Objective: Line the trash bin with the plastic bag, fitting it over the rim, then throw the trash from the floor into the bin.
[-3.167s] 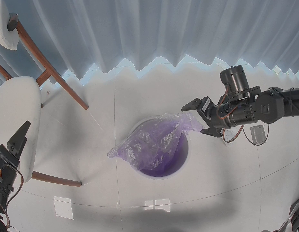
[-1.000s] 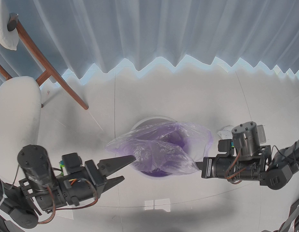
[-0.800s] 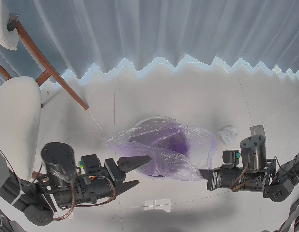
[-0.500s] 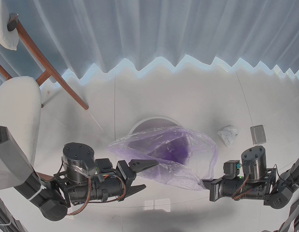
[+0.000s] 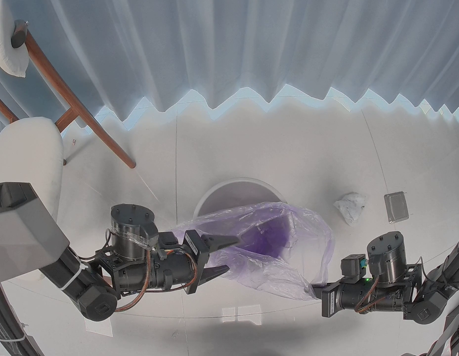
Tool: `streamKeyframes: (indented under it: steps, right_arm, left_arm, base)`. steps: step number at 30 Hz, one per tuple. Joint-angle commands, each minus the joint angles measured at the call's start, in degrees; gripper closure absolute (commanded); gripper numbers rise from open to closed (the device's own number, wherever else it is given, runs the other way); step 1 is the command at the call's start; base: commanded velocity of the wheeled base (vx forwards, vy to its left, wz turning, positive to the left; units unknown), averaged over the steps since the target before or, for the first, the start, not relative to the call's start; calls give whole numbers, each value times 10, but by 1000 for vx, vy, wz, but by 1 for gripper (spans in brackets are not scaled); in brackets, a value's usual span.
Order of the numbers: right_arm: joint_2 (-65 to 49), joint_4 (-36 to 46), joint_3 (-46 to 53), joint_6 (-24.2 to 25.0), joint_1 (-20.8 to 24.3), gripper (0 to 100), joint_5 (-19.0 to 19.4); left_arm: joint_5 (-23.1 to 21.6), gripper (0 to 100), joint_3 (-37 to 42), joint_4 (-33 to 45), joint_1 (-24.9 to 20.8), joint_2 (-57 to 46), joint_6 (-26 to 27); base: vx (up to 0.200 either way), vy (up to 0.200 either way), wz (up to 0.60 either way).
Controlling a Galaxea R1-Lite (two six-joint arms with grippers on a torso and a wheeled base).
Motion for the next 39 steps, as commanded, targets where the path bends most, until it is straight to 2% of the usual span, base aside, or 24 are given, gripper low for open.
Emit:
streamKeyframes:
  steps: [1,4,7,10,11,16,21,22,25,30,39]
  right_arm:
    - [4,1,-10,16,-2,100,0]
    - [13,1,-26,63,-1,100,0]
    - [21,1,-33,79,-2,100,-1]
    - [44,1,-33,78,-16,100,-4]
    - [60,0,-36,78,-26,100,-7]
    - [104,0,-58,79,-41,100,-14]
    - [146,0,-88,79,-46,100,-14]
    - [146,0,-88,79,-46,100,-14]
    - [181,1,-131,79,-55,100,-34]
    - [238,1,-189,79,-78,100,-65]
    - [283,1,-236,80,-106,100,-73]
  left_arm:
    - [-3,100,6,43,-7,3,5]
    - [-2,100,8,159,-9,-23,33]
    - [-2,100,8,191,-8,-30,56]
    - [1,100,11,205,-6,-37,110]
    - [6,100,12,218,-6,-41,145]
    - [69,100,9,307,-11,-34,283]
    - [116,100,2,314,-21,24,369]
    - [116,100,2,314,-21,24,369]
    - [160,100,-40,320,-20,63,392]
    - [183,100,-77,327,-22,96,392]
    - [257,100,-128,329,-20,154,392]
  base:
    - [0,0,0]
    - [0,0,0]
    - [0,0,0]
    - [0,0,0]
    - [0,0,0]
    - [0,0,0]
    - [0,0,0]
    - [0,0,0]
    - [0,0,0]
    - [0,0,0]
    - [0,0,0]
